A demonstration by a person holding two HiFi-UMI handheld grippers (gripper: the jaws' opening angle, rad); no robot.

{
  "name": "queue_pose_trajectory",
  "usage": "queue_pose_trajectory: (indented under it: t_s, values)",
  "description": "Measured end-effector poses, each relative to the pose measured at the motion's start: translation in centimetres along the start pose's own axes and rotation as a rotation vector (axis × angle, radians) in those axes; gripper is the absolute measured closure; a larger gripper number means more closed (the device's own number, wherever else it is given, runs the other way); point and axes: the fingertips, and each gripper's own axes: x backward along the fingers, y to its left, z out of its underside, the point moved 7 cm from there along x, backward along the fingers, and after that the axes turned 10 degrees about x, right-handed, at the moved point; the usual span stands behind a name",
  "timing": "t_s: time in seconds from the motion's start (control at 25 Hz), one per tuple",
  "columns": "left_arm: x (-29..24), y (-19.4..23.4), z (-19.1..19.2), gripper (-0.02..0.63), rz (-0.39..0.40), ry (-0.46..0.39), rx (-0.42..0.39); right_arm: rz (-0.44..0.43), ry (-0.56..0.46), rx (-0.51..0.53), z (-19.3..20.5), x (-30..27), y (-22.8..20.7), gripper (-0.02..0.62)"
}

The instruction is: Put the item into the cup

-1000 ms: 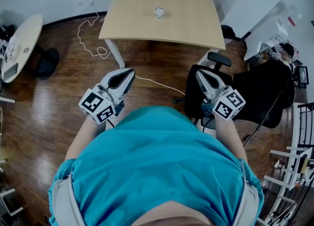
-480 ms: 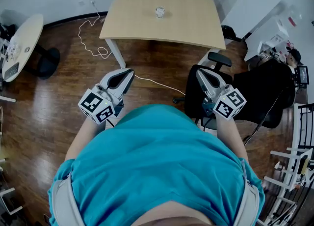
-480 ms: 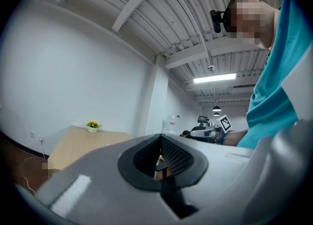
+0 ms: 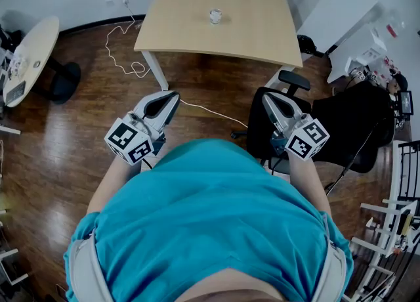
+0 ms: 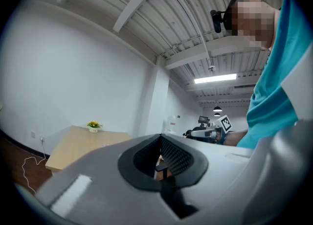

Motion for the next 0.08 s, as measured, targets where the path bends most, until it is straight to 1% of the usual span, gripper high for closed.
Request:
queue_pose_trajectory:
  t_s: [0.08]
  values:
    - [0.08,0.03,0.03,0.604,-0.002,0.0,0.002,-0.002,0.001,0.0,-0.03,-0.04,0.04,0.595]
